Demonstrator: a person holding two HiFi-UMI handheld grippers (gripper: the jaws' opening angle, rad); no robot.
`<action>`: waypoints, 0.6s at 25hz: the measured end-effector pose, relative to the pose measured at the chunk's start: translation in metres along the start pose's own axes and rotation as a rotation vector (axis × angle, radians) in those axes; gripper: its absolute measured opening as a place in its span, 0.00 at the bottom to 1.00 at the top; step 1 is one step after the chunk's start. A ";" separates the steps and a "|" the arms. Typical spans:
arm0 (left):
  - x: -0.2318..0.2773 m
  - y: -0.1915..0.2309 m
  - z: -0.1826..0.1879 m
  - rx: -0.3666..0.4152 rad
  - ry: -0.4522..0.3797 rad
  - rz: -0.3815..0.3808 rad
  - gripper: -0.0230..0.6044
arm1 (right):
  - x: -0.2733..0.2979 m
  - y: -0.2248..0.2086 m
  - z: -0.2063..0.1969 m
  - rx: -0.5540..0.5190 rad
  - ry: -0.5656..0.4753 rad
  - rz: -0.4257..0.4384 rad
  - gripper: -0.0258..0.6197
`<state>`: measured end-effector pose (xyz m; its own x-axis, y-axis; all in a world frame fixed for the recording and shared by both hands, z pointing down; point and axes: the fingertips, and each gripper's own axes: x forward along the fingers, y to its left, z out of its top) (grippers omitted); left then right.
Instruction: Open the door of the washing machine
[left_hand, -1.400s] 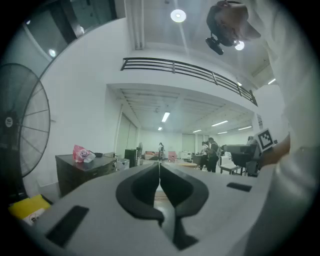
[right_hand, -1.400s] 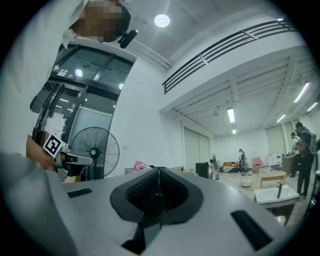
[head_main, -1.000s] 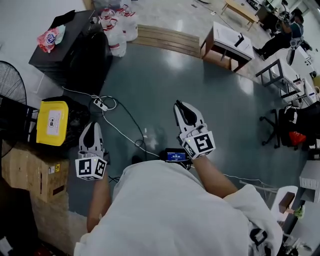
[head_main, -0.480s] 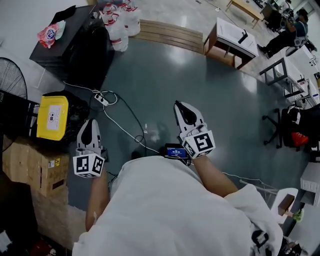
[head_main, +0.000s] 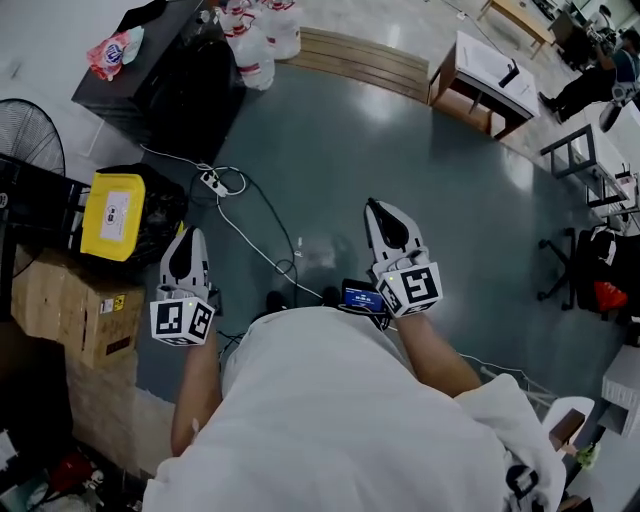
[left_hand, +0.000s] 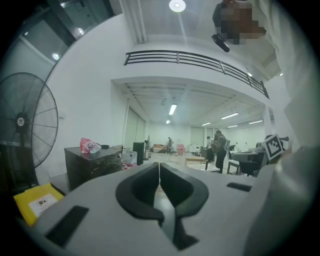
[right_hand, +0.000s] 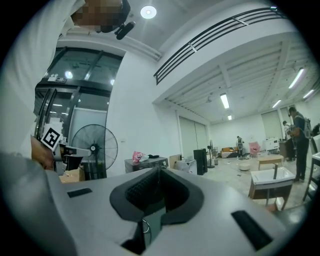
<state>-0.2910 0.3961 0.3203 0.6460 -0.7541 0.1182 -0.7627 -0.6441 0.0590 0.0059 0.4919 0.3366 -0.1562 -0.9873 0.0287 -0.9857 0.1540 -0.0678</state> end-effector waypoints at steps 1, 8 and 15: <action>0.001 -0.004 -0.001 -0.004 0.009 -0.002 0.05 | 0.000 -0.003 -0.003 0.009 0.004 0.007 0.09; -0.001 -0.018 -0.011 -0.010 0.038 0.026 0.05 | -0.006 -0.024 -0.016 0.043 0.003 0.015 0.09; 0.011 -0.017 -0.019 -0.031 0.068 0.040 0.05 | 0.002 -0.035 -0.034 0.090 0.039 0.027 0.09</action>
<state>-0.2713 0.4015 0.3397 0.6125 -0.7679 0.1876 -0.7889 -0.6089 0.0832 0.0375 0.4855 0.3731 -0.1868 -0.9803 0.0639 -0.9718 0.1749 -0.1584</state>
